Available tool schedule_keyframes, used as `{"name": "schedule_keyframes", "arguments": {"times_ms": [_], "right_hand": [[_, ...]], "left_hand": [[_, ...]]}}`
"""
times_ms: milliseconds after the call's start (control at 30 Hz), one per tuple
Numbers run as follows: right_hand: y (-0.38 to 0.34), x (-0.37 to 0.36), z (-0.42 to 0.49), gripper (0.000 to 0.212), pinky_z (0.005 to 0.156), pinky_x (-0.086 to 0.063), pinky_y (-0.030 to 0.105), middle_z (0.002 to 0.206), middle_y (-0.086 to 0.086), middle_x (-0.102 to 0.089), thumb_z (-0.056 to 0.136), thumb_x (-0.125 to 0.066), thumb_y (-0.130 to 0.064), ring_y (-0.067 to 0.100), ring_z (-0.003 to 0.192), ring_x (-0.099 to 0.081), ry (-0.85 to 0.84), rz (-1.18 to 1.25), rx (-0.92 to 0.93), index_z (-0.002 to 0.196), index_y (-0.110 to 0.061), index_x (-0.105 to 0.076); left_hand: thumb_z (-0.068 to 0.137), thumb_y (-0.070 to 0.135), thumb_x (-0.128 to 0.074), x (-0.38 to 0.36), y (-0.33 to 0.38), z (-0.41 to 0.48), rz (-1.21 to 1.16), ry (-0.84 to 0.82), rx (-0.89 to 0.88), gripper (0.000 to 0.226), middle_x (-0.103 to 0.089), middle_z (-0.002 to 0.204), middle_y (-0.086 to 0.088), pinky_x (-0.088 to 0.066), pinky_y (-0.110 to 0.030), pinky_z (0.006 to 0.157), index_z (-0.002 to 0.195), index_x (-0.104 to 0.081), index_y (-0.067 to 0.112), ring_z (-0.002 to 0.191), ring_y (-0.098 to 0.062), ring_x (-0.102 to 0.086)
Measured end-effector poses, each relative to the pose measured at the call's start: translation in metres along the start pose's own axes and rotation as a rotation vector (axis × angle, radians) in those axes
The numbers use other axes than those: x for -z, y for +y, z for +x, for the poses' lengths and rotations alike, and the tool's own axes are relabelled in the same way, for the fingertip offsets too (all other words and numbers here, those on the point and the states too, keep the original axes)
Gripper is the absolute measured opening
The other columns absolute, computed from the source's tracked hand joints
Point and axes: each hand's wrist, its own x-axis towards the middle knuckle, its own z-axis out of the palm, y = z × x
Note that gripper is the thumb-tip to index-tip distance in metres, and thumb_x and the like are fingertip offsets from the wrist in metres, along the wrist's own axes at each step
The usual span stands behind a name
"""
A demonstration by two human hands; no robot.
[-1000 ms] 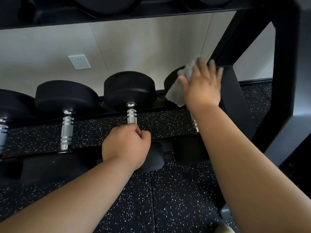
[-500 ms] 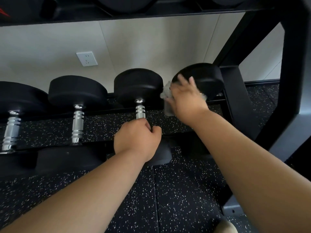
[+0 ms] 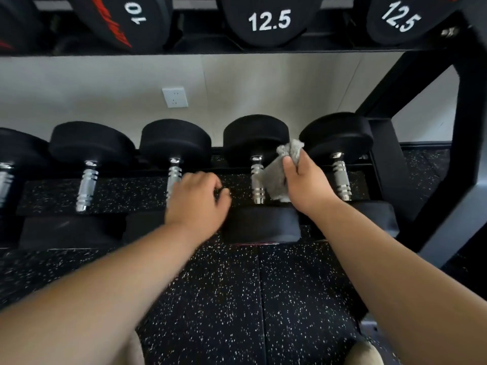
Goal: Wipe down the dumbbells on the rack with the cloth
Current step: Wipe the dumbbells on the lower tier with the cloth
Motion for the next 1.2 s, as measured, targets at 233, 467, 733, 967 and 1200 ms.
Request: {"name": "schedule_keyframes", "arguments": {"times_ms": [233, 467, 733, 967, 1200], "right_hand": [[-0.038, -0.063, 0.074, 0.056, 0.129, -0.013, 0.049, 0.171, 0.012, -0.012, 0.111, -0.029, -0.038, 0.034, 0.157, -0.009, 0.073, -0.381, 0.153, 0.157, -0.007, -0.029], [-0.044, -0.111, 0.084, 0.065, 0.129, 0.0, 0.046, 0.171, 0.009, -0.017, 0.104, -0.045, -0.031, 0.032, 0.159, -0.003, 0.065, -0.919, 0.508, 0.162, -0.01, -0.024], [-0.078, -0.135, 0.003, 0.039, 0.096, -0.045, 0.032, 0.122, 0.002, -0.066, 0.111, -0.034, -0.041, 0.018, 0.111, -0.06, -0.265, 0.011, 0.06, 0.137, -0.021, -0.055], [-0.062, -0.133, -0.062, 0.036, 0.074, -0.048, 0.029, 0.094, -0.006, -0.068, 0.109, -0.036, -0.046, 0.009, 0.088, -0.064, -0.253, 0.143, -0.04, 0.102, -0.023, -0.062], [-0.065, -0.207, -0.099, 0.06, 0.129, -0.009, 0.043, 0.16, 0.007, -0.035, 0.109, -0.017, -0.047, 0.023, 0.156, -0.014, -0.233, -0.144, 0.34, 0.15, -0.013, -0.046]], "left_hand": [[0.097, 0.055, -0.056, 0.034, -0.112, 0.001, 0.166, -0.043, 0.141, 0.037, -0.07, 0.109, 0.0, -0.051, -0.047, 0.091, 0.111, -0.068, 0.023, 0.109, -0.028, -0.059], [0.094, 0.063, -0.041, 0.004, -0.142, -0.003, -0.354, -0.071, 0.355, 0.034, -0.064, 0.12, 0.008, -0.052, -0.043, 0.101, 0.113, -0.061, 0.043, 0.108, -0.013, -0.062], [0.096, 0.058, -0.047, 0.001, -0.144, 0.0, -0.403, -0.11, 0.377, 0.025, -0.065, 0.117, 0.006, -0.051, -0.037, 0.093, 0.108, -0.063, 0.043, 0.102, -0.012, -0.062], [0.106, 0.041, -0.048, 0.004, -0.134, -0.005, -0.36, -0.049, 0.44, 0.02, -0.059, 0.115, 0.009, -0.048, -0.038, 0.098, 0.109, -0.067, 0.034, 0.115, -0.017, -0.055], [0.102, 0.047, -0.04, 0.002, -0.132, -0.007, -0.634, 0.089, 0.61, 0.036, -0.07, 0.102, 0.007, -0.052, -0.044, 0.093, 0.101, -0.068, 0.024, 0.097, -0.012, -0.062]]}}
